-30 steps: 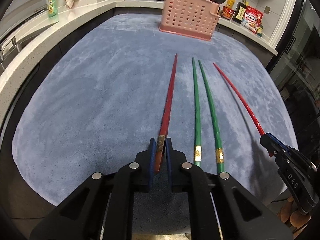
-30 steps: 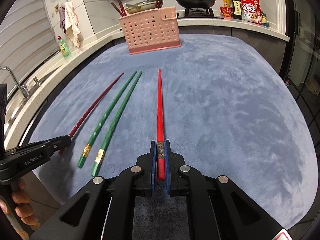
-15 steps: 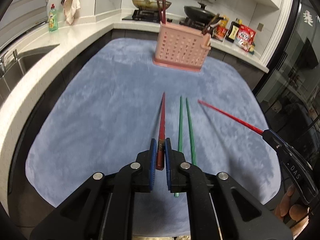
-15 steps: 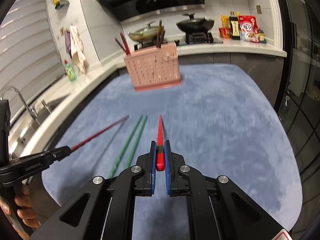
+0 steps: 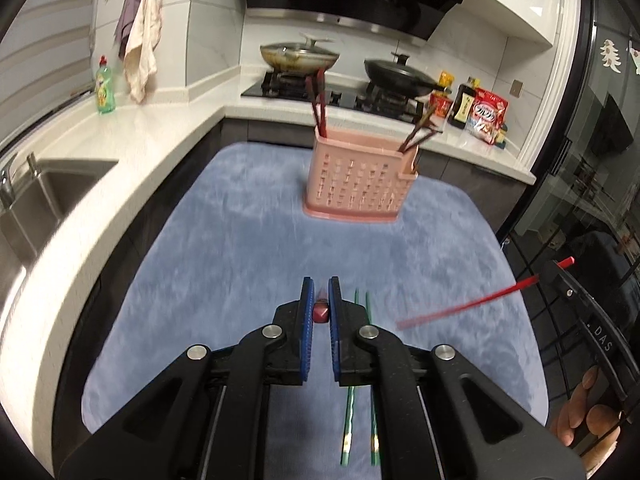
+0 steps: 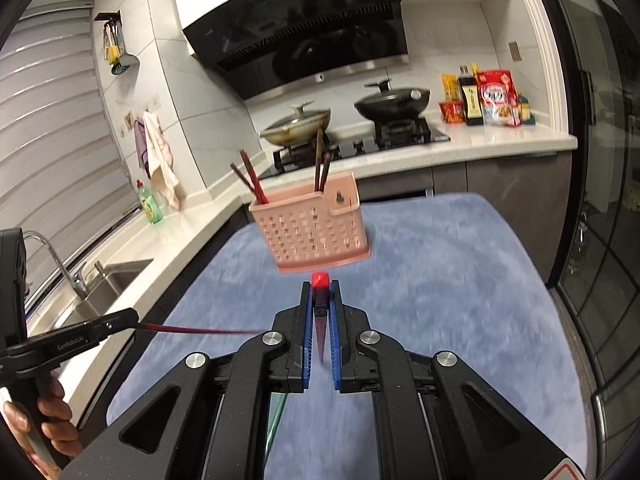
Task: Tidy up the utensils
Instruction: 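Lift and carry both chopsticks over the pink holder with both tools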
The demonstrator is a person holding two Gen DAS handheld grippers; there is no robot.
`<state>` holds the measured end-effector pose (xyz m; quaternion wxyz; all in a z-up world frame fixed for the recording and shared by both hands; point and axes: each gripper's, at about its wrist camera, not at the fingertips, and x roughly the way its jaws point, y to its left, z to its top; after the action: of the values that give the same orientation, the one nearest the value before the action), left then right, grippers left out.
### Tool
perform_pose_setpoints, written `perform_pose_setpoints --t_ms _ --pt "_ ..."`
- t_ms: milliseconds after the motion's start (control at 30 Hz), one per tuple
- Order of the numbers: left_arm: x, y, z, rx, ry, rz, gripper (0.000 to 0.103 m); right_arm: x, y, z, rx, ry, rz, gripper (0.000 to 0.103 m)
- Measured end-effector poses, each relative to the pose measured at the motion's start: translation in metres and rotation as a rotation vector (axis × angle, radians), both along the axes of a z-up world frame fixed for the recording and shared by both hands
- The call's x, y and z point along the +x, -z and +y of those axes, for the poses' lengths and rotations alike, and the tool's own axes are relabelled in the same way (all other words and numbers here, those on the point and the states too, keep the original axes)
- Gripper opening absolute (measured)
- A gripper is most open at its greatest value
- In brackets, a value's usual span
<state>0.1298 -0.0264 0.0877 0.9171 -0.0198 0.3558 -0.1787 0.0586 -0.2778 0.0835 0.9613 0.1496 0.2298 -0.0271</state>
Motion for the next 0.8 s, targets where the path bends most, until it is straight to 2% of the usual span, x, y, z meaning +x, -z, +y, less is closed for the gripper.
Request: perform_pose_setpoints --t_ms 333,533,800 --pt "0.047 -0.041 -0.010 -0.011 -0.009 -0.072 0.007 0.033 -0.027 -0.009 0.002 -0.013 -0.048 0.007" --pt "0.072 -0.066 -0.014 -0.037 -0.003 -0.105 0.007 0.056 -0.043 -0.018 0.044 -0.040 -0.075 0.007" --pt "0.105 -0.115 -0.031 -0.083 -0.004 -0.217 0.007 0.108 -0.089 -0.028 0.070 -0.064 -0.152 0.007"
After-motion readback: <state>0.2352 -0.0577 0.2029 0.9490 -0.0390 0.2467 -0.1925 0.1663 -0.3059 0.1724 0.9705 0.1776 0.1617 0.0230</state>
